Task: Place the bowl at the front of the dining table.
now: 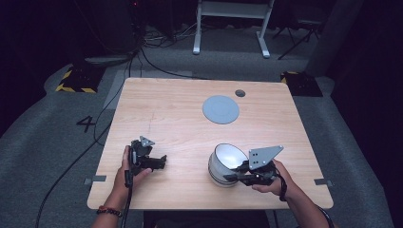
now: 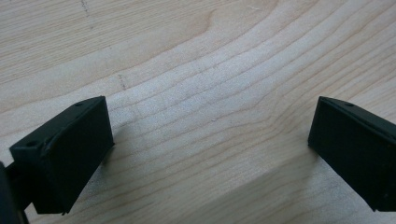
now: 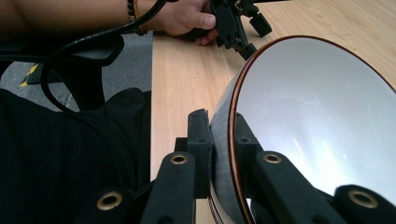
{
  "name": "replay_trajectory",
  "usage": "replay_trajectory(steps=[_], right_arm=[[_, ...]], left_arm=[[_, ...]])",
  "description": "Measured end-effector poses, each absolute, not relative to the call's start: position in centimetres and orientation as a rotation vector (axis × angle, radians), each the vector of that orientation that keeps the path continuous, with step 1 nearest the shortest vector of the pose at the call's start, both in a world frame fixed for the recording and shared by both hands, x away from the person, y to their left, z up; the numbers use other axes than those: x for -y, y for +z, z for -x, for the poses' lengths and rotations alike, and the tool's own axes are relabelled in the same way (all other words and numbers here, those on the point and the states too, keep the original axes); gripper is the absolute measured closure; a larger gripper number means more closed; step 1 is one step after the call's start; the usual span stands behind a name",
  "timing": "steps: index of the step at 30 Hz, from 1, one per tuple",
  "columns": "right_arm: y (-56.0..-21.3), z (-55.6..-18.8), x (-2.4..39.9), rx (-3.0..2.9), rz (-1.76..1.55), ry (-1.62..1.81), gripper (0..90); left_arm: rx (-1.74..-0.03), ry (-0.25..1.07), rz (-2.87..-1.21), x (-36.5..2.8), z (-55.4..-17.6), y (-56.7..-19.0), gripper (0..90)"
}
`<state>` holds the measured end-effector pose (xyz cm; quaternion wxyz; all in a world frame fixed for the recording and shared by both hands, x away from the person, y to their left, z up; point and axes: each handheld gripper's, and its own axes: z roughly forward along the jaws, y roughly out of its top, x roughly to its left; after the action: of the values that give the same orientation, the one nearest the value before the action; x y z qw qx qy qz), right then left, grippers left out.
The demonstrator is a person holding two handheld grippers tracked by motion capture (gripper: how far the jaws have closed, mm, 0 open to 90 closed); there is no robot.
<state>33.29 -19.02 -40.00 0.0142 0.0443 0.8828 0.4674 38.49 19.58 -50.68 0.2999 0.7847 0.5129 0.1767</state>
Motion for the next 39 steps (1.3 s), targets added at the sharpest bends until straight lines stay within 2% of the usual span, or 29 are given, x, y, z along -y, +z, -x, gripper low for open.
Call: replay_trajectory(steps=[39], right_arm=[[-38.7, -33.6, 20.8, -2.677, -0.190, 1.510, 82.8]], left_arm=[[-1.361, 0.470, -2.083, -19.6, -38.5, -50.7, 0.0]])
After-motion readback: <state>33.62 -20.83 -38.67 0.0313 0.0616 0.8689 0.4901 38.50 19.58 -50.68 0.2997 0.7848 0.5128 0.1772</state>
